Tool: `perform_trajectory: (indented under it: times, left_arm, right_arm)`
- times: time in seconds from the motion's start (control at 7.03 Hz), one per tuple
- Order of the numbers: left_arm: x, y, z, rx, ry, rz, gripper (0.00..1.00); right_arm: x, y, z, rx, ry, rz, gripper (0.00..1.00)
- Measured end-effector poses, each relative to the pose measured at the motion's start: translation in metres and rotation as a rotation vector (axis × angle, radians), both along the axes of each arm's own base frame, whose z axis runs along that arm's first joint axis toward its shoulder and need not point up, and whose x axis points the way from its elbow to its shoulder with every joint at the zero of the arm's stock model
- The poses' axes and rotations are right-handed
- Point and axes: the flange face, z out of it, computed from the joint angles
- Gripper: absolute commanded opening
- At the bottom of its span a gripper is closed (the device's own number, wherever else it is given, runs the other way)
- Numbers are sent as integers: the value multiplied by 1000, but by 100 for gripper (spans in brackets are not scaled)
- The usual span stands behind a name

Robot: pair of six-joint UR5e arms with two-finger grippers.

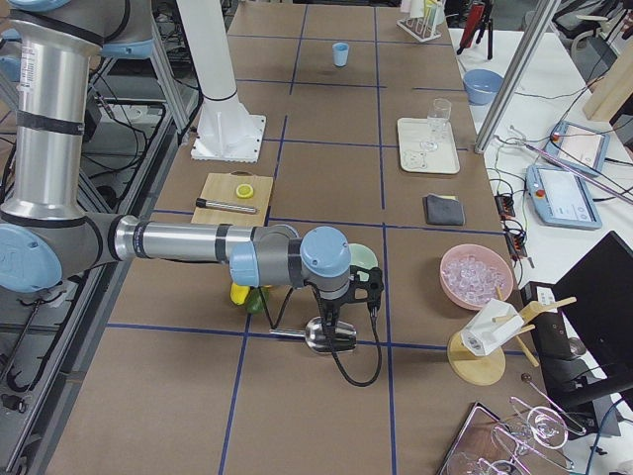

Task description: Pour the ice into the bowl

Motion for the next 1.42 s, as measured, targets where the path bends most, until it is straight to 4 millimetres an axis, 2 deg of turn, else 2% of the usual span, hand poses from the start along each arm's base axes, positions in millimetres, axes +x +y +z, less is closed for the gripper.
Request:
perform_trajectory:
  times: [0.43, 0.71, 0.85, 1.14, 1.42]
  left_arm:
    - [0, 0, 1, 3, 0, 2, 100]
    - [0, -1, 0, 5, 0, 2, 100]
    - [0, -1, -1, 7, 0, 2, 100]
    - [0, -1, -2, 10, 0, 3, 100]
    - [0, -2, -5, 16, 0, 2, 100]
  right_arm:
    - [0, -7, -7, 18, 11, 0, 100]
    - [-8, -38, -38, 75, 3, -14, 100]
    - [-18, -46, -39, 69, -7, -27, 100]
    - [-57, -59, -26, 78, -18, -76, 100]
    - [-115, -80, -26, 70, -30, -99, 100]
